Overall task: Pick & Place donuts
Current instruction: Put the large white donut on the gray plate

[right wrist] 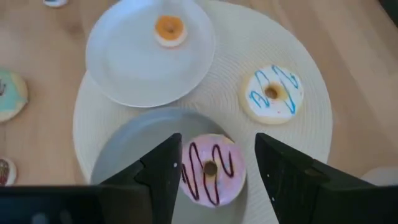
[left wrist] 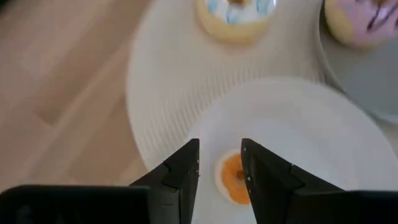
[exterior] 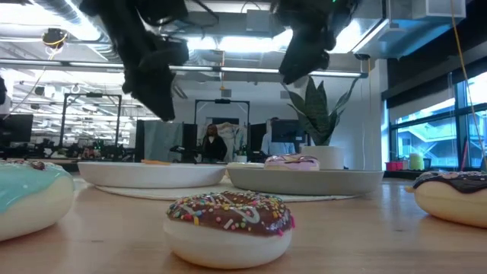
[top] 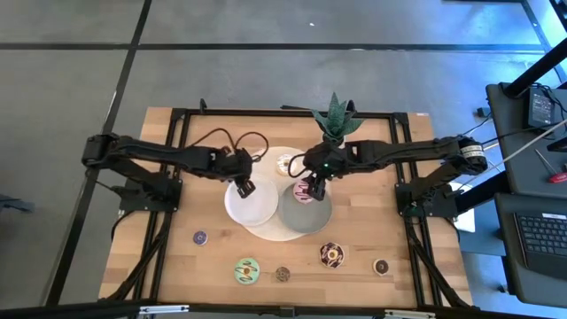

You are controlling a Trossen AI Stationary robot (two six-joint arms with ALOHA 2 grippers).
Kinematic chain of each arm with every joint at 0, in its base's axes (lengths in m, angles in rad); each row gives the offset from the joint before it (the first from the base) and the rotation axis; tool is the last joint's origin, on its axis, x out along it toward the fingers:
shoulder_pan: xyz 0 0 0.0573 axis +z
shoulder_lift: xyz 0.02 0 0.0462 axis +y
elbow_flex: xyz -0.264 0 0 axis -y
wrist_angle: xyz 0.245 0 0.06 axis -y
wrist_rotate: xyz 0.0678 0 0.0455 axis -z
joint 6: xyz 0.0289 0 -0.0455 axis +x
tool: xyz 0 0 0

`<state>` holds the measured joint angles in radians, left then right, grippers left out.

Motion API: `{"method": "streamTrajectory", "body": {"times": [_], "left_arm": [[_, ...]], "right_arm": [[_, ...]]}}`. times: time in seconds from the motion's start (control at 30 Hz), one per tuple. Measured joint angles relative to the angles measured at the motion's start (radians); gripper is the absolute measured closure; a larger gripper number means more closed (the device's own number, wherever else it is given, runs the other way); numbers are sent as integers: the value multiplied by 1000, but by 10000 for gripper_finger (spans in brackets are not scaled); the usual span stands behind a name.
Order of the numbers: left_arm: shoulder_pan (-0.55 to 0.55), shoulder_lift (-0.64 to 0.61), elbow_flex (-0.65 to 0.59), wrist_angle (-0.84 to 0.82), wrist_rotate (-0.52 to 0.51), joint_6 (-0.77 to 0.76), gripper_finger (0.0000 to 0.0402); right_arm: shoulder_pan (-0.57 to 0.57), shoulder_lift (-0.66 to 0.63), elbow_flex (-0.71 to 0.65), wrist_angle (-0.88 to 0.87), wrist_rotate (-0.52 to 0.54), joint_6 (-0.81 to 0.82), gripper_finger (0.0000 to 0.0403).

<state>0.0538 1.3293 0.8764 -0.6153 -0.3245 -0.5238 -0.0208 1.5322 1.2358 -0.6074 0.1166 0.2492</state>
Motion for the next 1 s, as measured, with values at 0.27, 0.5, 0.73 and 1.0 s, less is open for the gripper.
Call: {"method": "streamTrajectory", "body": {"times": [0.27,0.5,0.73,1.0], "left_arm": [[-34,-50,-1,35,-187,14,292],[-41,-47,-2,36,-207,14,288],[-40,-47,-2,36,-209,14,292],[-40,-47,-2,36,-209,14,288]], "right_arm": [[-114,166,0,156,24,-19,198],[-214,310,0,244,26,9,198],[-249,414,0,273,22,37,198],[-249,427,0,316,18,73,199]]}}
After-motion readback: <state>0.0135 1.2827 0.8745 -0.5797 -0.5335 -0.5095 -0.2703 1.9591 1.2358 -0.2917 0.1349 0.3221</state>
